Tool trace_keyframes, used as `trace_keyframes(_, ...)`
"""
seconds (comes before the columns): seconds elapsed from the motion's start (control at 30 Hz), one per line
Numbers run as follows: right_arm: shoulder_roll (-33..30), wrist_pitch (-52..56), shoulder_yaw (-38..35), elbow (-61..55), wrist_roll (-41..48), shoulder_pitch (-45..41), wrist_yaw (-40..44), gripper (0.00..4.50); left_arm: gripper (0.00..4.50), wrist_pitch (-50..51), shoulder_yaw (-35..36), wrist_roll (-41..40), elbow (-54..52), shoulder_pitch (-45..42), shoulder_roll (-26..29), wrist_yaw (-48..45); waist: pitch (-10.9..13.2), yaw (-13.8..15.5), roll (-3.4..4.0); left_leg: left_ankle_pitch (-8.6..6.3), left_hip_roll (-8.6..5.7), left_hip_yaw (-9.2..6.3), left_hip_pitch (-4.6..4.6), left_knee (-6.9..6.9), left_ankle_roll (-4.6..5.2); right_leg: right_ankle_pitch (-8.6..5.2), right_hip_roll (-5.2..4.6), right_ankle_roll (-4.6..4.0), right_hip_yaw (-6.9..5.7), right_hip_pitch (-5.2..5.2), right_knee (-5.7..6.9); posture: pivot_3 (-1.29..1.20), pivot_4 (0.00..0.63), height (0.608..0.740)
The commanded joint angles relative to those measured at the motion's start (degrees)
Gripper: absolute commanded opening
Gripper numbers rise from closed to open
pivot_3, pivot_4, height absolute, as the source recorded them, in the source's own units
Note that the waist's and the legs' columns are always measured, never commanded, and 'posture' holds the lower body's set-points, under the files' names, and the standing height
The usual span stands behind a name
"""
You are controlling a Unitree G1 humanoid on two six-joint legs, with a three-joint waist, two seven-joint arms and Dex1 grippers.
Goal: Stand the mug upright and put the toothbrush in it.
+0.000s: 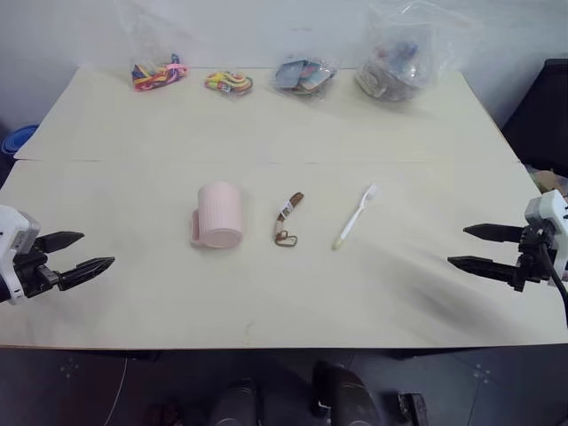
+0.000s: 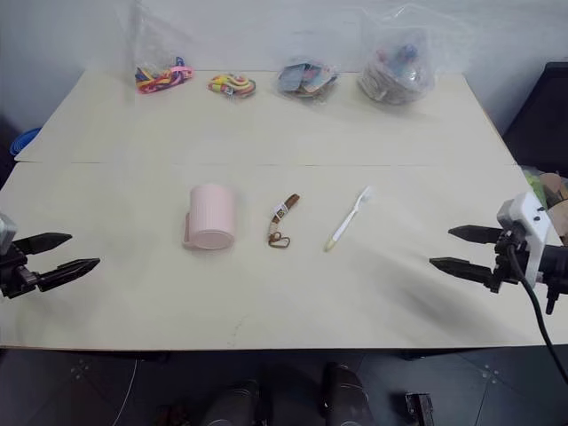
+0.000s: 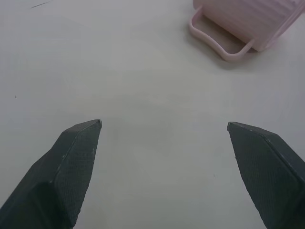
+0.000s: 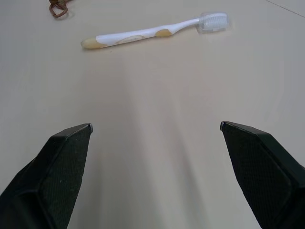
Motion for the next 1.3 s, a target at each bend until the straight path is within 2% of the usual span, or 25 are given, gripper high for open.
trace_keyframes(0.03,0.21,0.47,-1.57,-1.44,1.06,-0.6,-0.49,4.5,4.48,-0.33,1.76,-0.13,-1.98,1.01,-0.5,-0.02,0.0,-0.04,0.0,0.0,0.0,0.01,0.01,0.0,0.0,0.0,0.0,0.0,0.01,0.0,0.0,0.0,0.15,0.74)
trace_keyframes(0.27,1.06,0.55,-1.36,-2.85,0.69,-0.72,-2.17,4.5,4.48,2.16,2.65,-1.17,-1.53,-1.77,-1.85,3.51,0.0,-0.03,0.0,0.0,-0.01,0.02,0.01,0.0,0.0,0.0,0.01,0.0,0.02,0.0,0.02,0.0,0.15,0.74)
trace_keyframes(1.1,3.17,3.75,-1.26,-4.88,1.68,-1.56,-6.74,4.5,4.48,5.03,1.44,-3.04,-3.73,-2.98,-1.74,1.91,0.0,-0.23,0.0,0.0,-0.15,0.08,0.02,0.01,0.0,0.0,0.03,0.01,0.04,-0.01,0.04,0.0,0.15,0.74)
trace_keyframes(1.2,6.18,5.58,-0.13,-11.35,3.87,-3.14,-10.61,4.5,4.48,9.89,1.01,-7.45,-8.5,-4.35,-0.47,0.23,-0.01,-0.28,-0.02,0.0,-0.15,0.09,0.03,0.02,0.0,0.0,0.03,0.01,0.05,-0.01,0.05,0.0,0.15,0.74)
trace_keyframes(1.3,13.28,11.37,4.12,-21.87,9.01,-7.01,-17.98,4.5,4.48,14.39,-0.4,-12.65,-16.84,-4.64,2.07,-3.58,-0.01,-0.65,-0.04,0.01,-0.02,0.05,0.02,0.05,-0.03,0.01,0.04,0.01,0.06,-0.02,0.09,0.0,0.15,0.74)
